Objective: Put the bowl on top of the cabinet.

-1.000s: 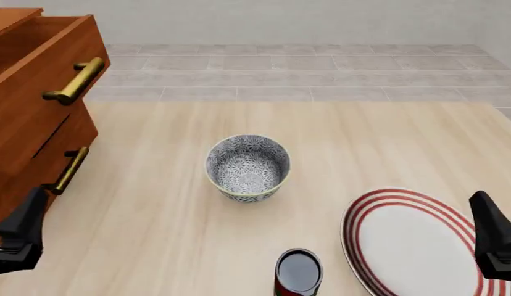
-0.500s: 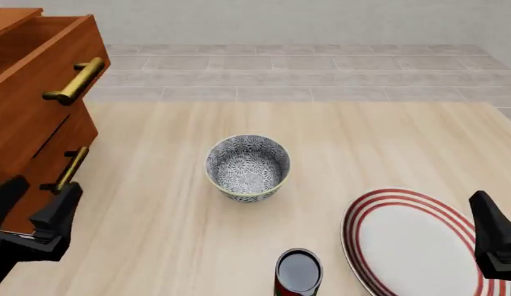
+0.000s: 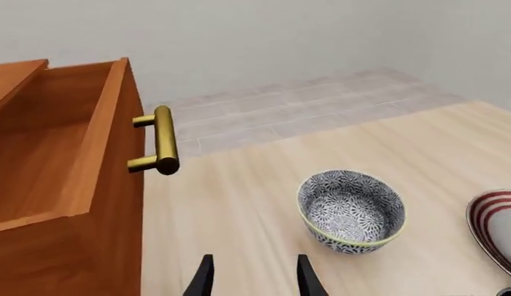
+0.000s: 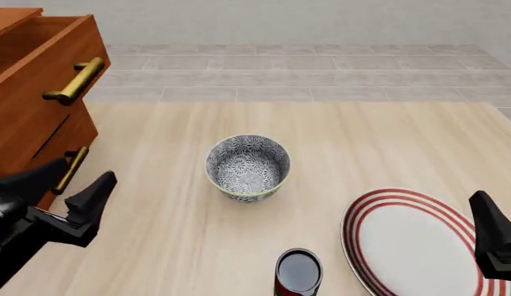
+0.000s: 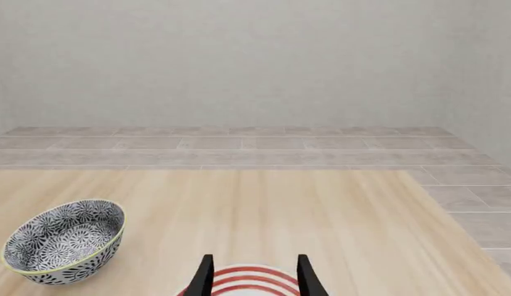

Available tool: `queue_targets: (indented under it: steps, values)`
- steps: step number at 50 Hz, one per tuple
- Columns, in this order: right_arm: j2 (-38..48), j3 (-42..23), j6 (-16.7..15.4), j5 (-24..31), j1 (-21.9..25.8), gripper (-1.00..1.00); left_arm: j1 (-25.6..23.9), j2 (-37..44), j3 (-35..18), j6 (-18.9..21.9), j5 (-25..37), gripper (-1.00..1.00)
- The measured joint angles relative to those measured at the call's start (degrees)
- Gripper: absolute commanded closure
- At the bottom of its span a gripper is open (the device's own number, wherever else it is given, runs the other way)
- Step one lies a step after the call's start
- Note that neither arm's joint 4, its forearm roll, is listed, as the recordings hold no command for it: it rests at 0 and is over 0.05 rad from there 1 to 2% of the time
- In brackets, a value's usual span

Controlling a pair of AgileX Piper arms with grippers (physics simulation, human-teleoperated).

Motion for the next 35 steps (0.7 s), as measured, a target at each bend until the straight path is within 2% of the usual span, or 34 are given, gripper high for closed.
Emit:
queue_targets:
  steps: [26,35]
  values:
    - [0.00,0.00,0.00,0.00,-0.01,-1.00,-9.39,19.56,-11.82,-2.68,-1.12,-1.00]
    - [0.00,0.00,0.00,0.00,-0.01,-1.00,-11.77,25.74,-16.55,-3.66,0.21,-1.00]
